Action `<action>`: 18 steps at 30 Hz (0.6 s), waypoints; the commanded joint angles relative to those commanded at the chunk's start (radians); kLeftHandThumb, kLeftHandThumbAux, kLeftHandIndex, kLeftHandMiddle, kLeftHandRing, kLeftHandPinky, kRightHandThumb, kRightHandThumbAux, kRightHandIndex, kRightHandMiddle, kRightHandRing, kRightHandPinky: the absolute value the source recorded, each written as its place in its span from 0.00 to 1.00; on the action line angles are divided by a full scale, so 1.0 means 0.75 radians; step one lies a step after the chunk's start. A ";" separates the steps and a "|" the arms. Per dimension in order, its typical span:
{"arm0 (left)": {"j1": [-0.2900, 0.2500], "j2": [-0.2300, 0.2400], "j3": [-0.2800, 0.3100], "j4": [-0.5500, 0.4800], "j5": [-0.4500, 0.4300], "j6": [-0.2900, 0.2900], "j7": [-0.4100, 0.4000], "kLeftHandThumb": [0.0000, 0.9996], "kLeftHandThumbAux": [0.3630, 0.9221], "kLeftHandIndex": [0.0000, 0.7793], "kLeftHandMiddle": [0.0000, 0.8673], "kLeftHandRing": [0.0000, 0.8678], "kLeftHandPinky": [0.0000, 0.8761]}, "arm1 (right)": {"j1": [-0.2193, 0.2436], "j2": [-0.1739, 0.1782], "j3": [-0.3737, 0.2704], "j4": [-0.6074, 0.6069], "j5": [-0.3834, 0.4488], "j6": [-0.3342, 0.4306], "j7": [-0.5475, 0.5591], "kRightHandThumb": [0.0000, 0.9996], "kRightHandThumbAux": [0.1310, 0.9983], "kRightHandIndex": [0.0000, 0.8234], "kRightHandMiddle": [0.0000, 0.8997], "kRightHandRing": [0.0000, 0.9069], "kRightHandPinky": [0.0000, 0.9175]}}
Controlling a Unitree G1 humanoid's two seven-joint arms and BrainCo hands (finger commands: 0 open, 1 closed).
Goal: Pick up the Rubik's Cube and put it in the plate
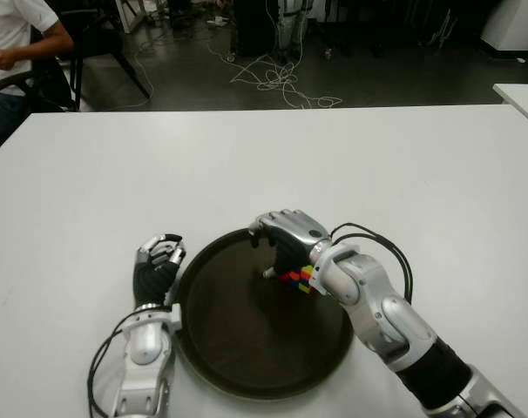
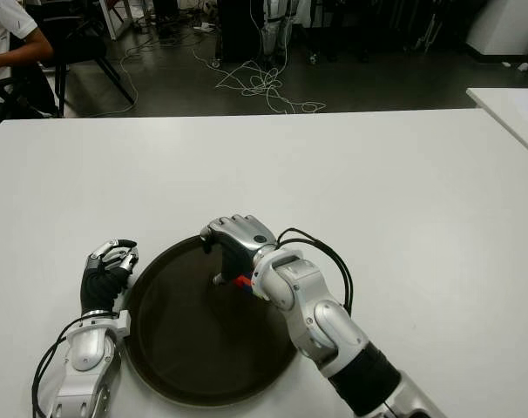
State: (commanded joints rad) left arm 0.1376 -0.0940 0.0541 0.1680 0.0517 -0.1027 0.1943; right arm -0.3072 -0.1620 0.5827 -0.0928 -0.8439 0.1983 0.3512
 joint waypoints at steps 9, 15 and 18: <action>0.010 0.000 -0.006 -0.027 0.017 0.011 0.007 0.70 0.61 0.57 0.91 0.95 0.94 | -0.023 -0.008 -0.061 -0.067 0.002 0.041 0.022 0.14 0.89 0.66 0.78 0.81 0.82; 0.025 -0.008 -0.009 -0.068 0.007 0.051 -0.001 0.70 0.62 0.57 0.91 0.94 0.94 | -0.038 -0.042 -0.160 -0.175 0.074 0.025 0.067 0.14 0.89 0.70 0.81 0.84 0.84; 0.033 -0.015 -0.008 -0.094 -0.003 0.081 -0.005 0.70 0.62 0.57 0.91 0.94 0.94 | -0.028 -0.018 -0.180 -0.175 0.092 -0.002 -0.003 0.13 0.89 0.72 0.82 0.84 0.84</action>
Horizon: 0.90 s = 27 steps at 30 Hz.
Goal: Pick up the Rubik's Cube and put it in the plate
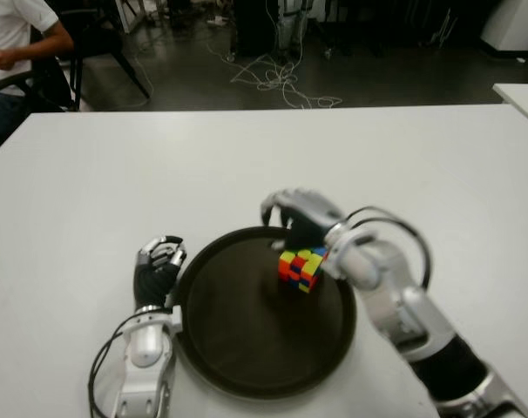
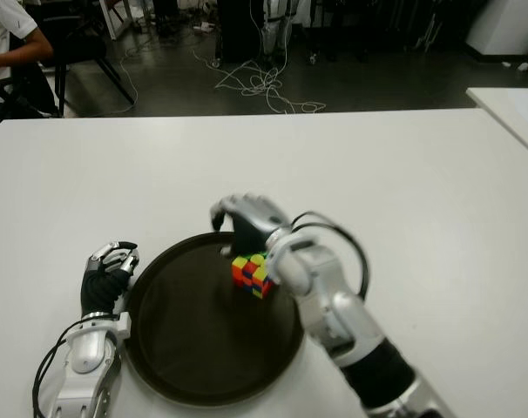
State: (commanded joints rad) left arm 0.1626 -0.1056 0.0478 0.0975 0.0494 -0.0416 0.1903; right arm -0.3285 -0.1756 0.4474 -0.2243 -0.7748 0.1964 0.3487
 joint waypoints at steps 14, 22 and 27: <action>-0.032 0.006 0.029 0.063 -0.013 -0.013 -0.012 0.71 0.62 0.57 0.91 0.94 0.94 | 0.146 0.058 -0.316 -0.029 0.253 -0.467 -0.640 0.01 0.89 0.82 0.90 0.91 0.88; -0.039 0.018 0.034 0.083 -0.018 -0.025 -0.030 0.71 0.62 0.57 0.92 0.95 0.94 | 0.116 0.027 -0.479 0.268 0.502 -0.855 -0.809 0.05 0.87 0.88 0.91 0.91 0.88; -0.039 0.026 0.036 0.085 -0.027 -0.033 -0.047 0.71 0.61 0.57 0.92 0.95 0.94 | 0.146 -0.011 -0.549 0.356 0.554 -0.966 -0.819 0.06 0.87 0.86 0.90 0.90 0.87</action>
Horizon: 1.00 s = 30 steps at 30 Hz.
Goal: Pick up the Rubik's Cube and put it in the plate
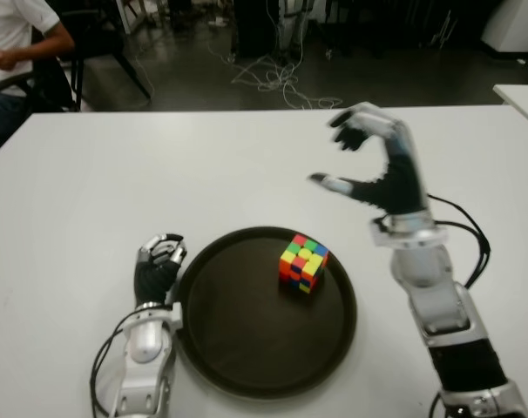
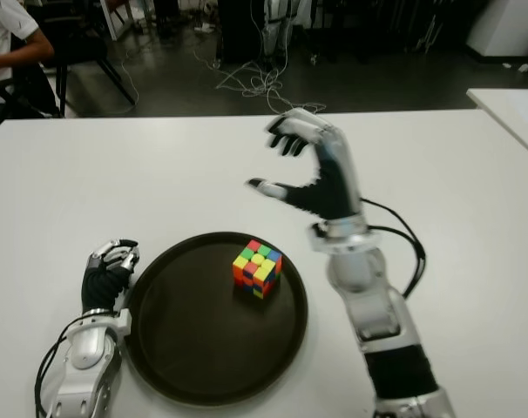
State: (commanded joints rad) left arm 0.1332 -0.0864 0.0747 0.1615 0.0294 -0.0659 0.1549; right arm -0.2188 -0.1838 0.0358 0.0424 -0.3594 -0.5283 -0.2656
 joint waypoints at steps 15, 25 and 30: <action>-0.020 0.023 0.016 0.041 -0.027 -0.024 -0.039 0.71 0.61 0.57 0.92 0.95 0.94 | 0.164 0.037 -0.109 -0.050 -0.005 0.340 -0.002 0.13 0.83 0.84 0.89 0.90 0.87; -0.027 0.041 0.023 0.047 -0.028 -0.011 -0.059 0.71 0.61 0.57 0.93 0.95 0.92 | 0.242 0.014 -0.155 -0.060 -0.008 0.517 0.006 0.15 0.81 0.85 0.89 0.90 0.88; -0.026 0.046 0.022 0.039 -0.008 0.011 -0.046 0.71 0.61 0.57 0.93 0.95 0.93 | 0.269 0.040 -0.152 -0.061 -0.022 0.582 -0.016 0.16 0.80 0.84 0.90 0.91 0.89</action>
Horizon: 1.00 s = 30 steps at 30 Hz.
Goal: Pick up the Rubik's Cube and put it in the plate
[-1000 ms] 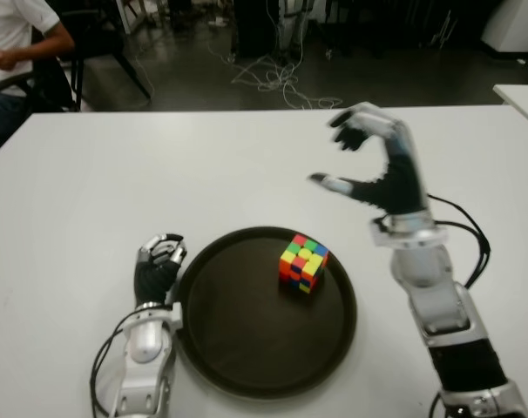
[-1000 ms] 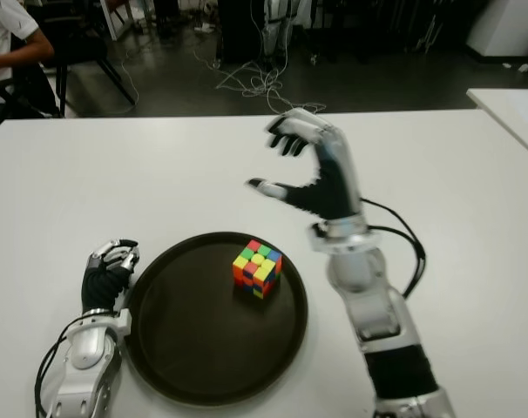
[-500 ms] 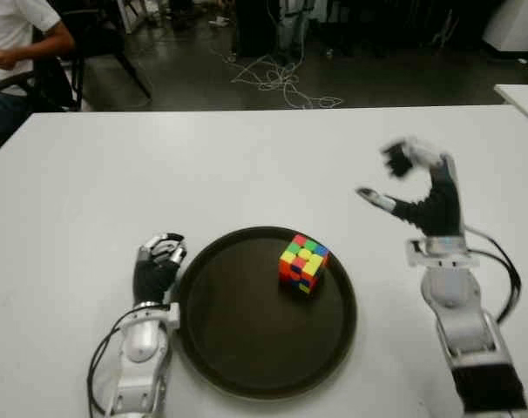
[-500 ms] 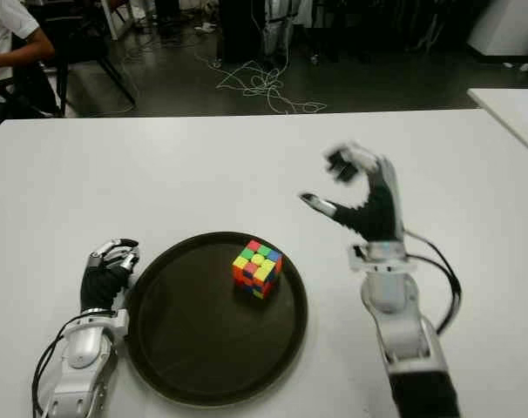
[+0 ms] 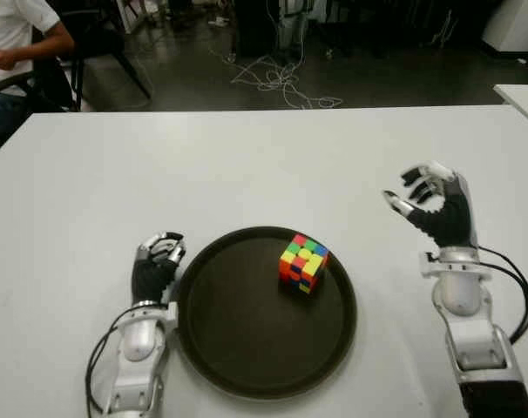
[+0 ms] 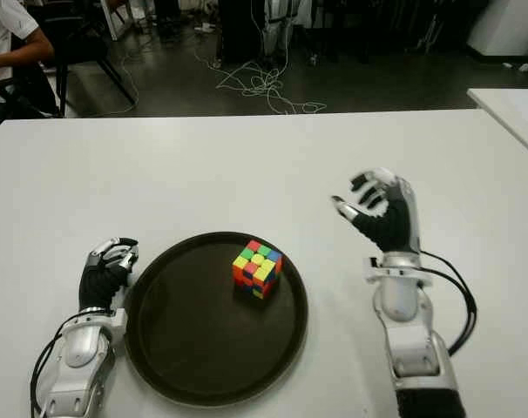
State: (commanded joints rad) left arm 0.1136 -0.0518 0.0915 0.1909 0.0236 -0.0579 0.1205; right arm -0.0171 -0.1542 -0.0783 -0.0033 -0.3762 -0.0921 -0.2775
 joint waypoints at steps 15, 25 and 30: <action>-0.007 -0.013 0.018 0.013 -0.006 -0.015 0.026 0.71 0.61 0.57 0.93 0.96 0.94 | 0.052 0.029 0.015 -0.005 0.005 0.062 0.001 0.10 0.73 0.59 0.61 0.63 0.60; -0.009 -0.009 0.013 0.016 0.005 -0.017 0.028 0.71 0.61 0.57 0.93 0.96 0.93 | 0.119 -0.080 0.073 -0.118 -0.048 0.258 0.237 0.01 0.69 0.31 0.28 0.29 0.29; -0.009 0.000 0.006 0.012 0.011 -0.007 0.019 0.71 0.61 0.57 0.93 0.95 0.92 | 0.137 -0.119 0.094 -0.181 -0.068 0.383 0.360 0.00 0.69 0.20 0.17 0.19 0.18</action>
State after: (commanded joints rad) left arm 0.1068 -0.0519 0.0960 0.2001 0.0317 -0.0633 0.1348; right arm 0.0855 -0.2436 -0.0075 -0.1393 -0.4275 0.1954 -0.0074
